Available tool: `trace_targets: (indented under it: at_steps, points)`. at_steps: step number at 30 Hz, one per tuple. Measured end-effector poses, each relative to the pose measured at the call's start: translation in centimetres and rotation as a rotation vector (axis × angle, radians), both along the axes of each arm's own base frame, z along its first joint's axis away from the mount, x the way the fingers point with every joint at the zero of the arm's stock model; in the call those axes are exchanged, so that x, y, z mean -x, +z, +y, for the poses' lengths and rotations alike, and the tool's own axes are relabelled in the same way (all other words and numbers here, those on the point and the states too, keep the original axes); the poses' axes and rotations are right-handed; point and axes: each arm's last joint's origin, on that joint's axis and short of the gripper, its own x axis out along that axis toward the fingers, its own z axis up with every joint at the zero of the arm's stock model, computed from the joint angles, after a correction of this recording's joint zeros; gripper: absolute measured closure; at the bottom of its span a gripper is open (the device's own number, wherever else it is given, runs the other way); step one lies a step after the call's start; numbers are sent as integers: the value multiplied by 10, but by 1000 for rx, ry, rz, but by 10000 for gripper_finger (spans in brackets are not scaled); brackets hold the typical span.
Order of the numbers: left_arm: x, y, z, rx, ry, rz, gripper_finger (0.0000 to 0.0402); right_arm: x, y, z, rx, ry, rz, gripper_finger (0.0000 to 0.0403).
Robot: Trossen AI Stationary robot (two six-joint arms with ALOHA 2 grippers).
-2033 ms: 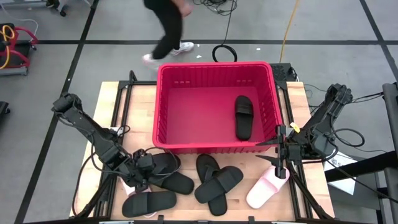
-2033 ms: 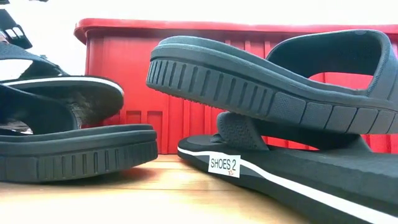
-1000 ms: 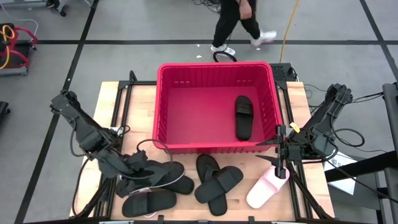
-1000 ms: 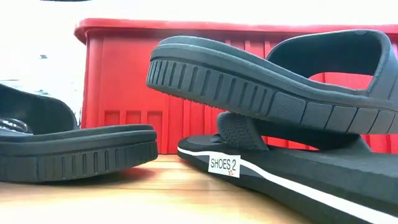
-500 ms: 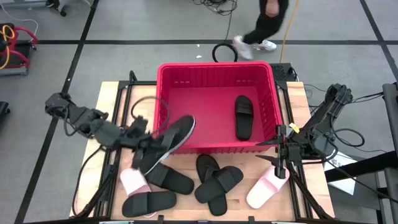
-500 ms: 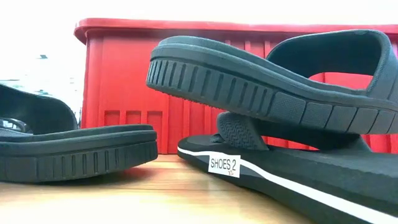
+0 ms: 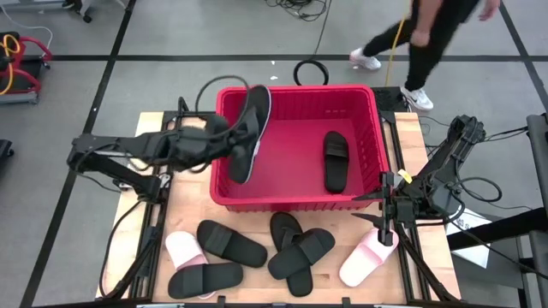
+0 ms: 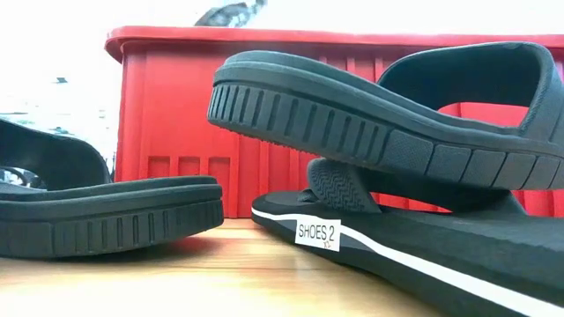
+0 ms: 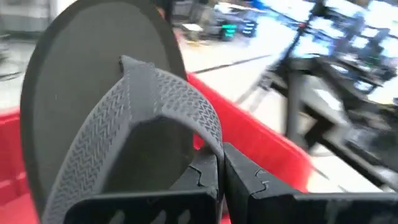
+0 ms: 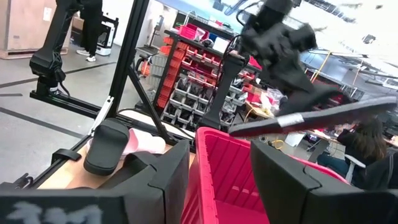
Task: Pick and place slides into bin
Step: Put the black slipper into the red bin
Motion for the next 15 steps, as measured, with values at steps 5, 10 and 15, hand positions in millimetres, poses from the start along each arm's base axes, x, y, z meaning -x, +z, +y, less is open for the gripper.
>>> trace_targets:
  at_steps: [5, 10, 15]
  points:
    - [-29, -28, 24, 46, 106, 82, 401, 0, 0, 0, 11, 0, 0, 243]
    - [-54, -57, 43, 86, 177, 157, 401, 0, 0, 0, 10, 0, 0, 243]
    - [-73, -89, 59, 103, 218, 263, 401, 0, 0, 0, 11, 1, 0, 243]
